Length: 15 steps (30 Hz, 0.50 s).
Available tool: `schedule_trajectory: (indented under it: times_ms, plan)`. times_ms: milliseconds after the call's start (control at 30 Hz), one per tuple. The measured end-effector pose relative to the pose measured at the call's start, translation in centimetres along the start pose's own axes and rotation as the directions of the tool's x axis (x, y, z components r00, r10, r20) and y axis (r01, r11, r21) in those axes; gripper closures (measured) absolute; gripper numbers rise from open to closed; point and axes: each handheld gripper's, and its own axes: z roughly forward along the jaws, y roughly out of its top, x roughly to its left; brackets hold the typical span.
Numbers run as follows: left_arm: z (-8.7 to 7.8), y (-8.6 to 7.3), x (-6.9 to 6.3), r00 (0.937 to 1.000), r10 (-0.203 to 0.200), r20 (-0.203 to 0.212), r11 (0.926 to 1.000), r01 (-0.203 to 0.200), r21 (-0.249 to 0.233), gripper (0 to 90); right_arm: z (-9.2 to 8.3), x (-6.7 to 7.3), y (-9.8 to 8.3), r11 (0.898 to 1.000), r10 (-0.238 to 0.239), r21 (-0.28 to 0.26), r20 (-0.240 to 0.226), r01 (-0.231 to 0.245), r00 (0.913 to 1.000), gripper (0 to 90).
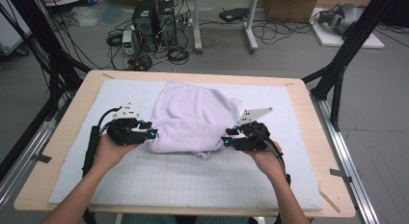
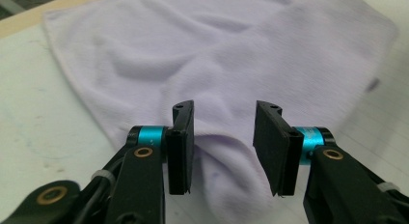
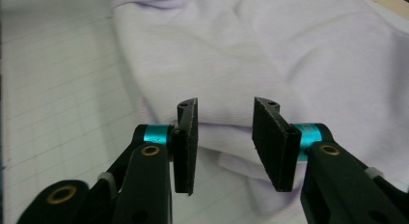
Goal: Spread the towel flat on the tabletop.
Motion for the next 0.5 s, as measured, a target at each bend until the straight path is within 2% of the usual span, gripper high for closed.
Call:
schedule_trajectory:
  times_ms: [100,133,200,267,333,367,433,500]
  plan:
    - [0.6,-1.1,-0.8,0.9978,0.014,0.065,0.9993,-0.016,0.034,47.1,0.4,1.1,-0.8,1.0,-0.013,-0.004,-0.031,0.013,0.9994,49.5]
    - [0.9,-1.5,-1.0,0.9973,0.019,0.071,0.9987,-0.022,0.046,44.1,0.7,1.4,-1.1,1.0,-0.01,0.007,-0.037,0.011,0.9993,45.6]
    - [1.5,-2.3,-1.1,0.9962,0.016,0.085,0.9975,-0.021,0.067,41.7,1.3,2.2,-1.5,0.999,-0.031,0.027,-0.047,0.032,0.9984,44.3]
    - [2.2,-2.8,-1.1,0.9971,0.01,0.075,0.9965,-0.016,0.083,40.6,2.2,2.7,-1.8,0.997,-0.06,0.056,-0.038,0.062,0.9975,43.6]
    - [2.9,-2.9,-0.9,0.9984,0.016,0.055,0.9945,-0.022,0.102,41.7,3.1,2.7,-1.7,0.995,-0.068,0.068,-0.014,0.069,0.9976,44.7]
    - [3.3,-2.9,-0.9,0.9991,0.024,0.035,0.9934,-0.028,0.111,44.8,3.6,2.6,-1.6,0.996,-0.062,0.071,-0.002,0.062,0.9981,46.3]
    - [4.0,-3.0,-0.6,0.9996,0.027,0.01,0.9926,-0.028,0.118,57.7,4.5,2.3,-1.3,0.995,-0.058,0.078,0.035,0.055,0.9977,51.6]
    - [4.1,-2.9,-0.4,0.9998,0.021,0.001,0.9944,-0.021,0.103,71.5,5.1,1.9,-1.0,0.996,-0.051,0.075,0.054,0.047,0.9972,63.2]
